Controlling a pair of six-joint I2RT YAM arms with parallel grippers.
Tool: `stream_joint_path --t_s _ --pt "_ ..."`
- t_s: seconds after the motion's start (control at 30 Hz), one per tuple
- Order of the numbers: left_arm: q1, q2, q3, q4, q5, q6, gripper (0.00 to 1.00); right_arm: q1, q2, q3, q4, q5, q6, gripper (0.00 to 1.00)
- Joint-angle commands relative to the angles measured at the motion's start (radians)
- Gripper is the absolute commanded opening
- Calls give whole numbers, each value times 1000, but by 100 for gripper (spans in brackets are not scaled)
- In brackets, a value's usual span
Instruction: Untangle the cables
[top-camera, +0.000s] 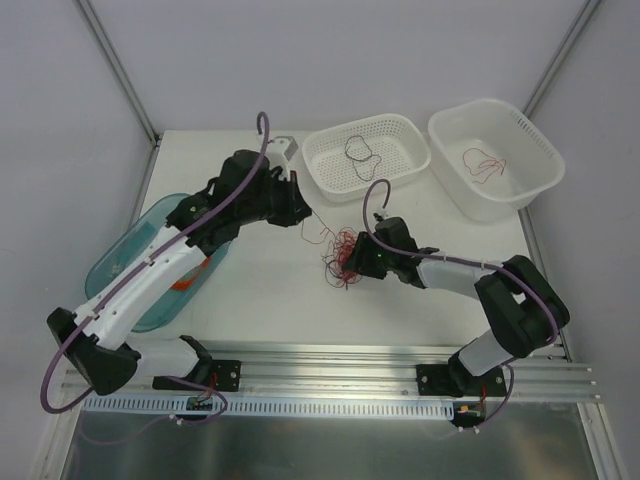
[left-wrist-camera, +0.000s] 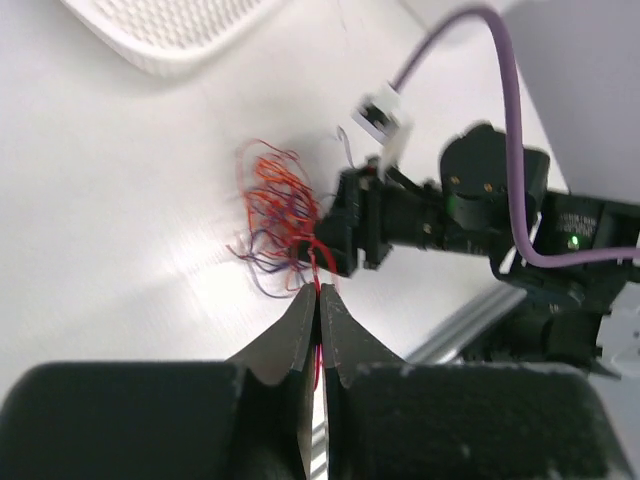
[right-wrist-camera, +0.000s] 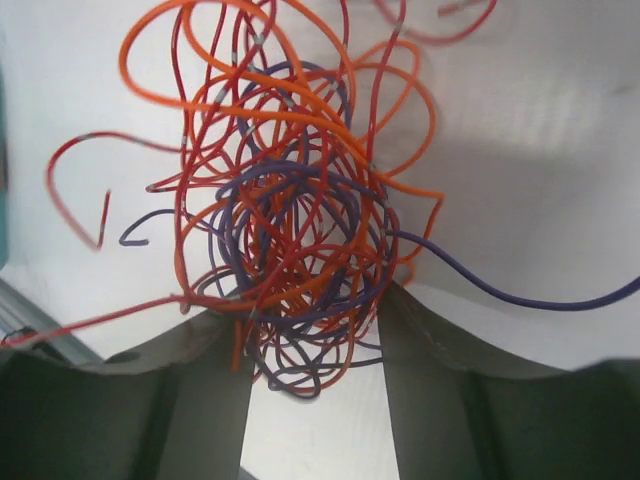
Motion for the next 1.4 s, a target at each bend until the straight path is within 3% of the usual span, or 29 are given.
stream_joint_path --t_s 0.0,0.33,0.73,0.83,0.97,1.2,1.37 --pt "93 -89 90 -25 -40 50 0 -61 -81 -37 -62 86 -42 50" --pt "377 -184 185 -146 -23 122 0 -256 -275 -79 -287 152 -141 45" --pt "517 -159 388 -249 -113 206 0 -445 -367 -62 -491 161 -138 43" --pt "517 -150 396 -248 -3 182 0 -450 -391 -42 -510 137 -169 44" --pt "515 -149 319 -234 196 143 0 -393 -428 -2 -478 60 -238 55" --pt "514 -224 94 -189 276 129 0 -226 -430 90 -447 13 -295 80" --pt "495 -290 -156 -171 260 129 0 -109 -356 148 -430 43 -319 89"
